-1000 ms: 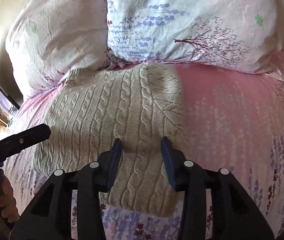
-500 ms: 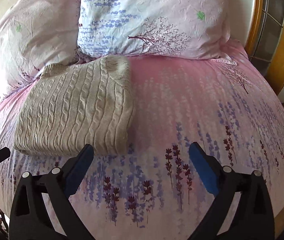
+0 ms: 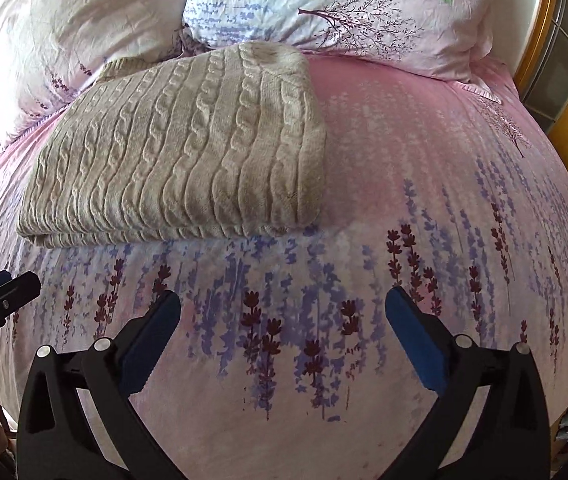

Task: Fold small clothes

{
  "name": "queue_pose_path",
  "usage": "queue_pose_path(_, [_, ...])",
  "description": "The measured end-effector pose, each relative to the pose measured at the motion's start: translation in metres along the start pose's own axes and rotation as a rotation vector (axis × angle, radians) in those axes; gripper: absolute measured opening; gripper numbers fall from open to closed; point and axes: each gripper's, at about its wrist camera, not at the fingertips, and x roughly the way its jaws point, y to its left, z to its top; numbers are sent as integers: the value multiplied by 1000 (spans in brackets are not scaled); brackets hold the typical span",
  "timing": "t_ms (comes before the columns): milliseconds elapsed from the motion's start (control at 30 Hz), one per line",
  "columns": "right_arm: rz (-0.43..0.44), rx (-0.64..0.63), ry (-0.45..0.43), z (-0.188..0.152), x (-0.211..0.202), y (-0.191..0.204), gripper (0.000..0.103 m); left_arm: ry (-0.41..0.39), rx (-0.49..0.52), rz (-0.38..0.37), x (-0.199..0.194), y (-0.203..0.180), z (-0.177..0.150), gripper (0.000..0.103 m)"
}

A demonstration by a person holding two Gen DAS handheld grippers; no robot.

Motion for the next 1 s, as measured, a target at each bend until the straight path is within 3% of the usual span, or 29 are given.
queue_pose_path(200, [-4,-23,26,-4,7,7,102,6,21,38,4,-6,-2,101])
queue_pose_path(600, [-5,-26,40,-5,11,6,102,34,72,160,15,-21,-1,101])
queue_pose_path(1000, [-9,-17,39,-5,12,6,102,34,58,158,14,-20,-1,101])
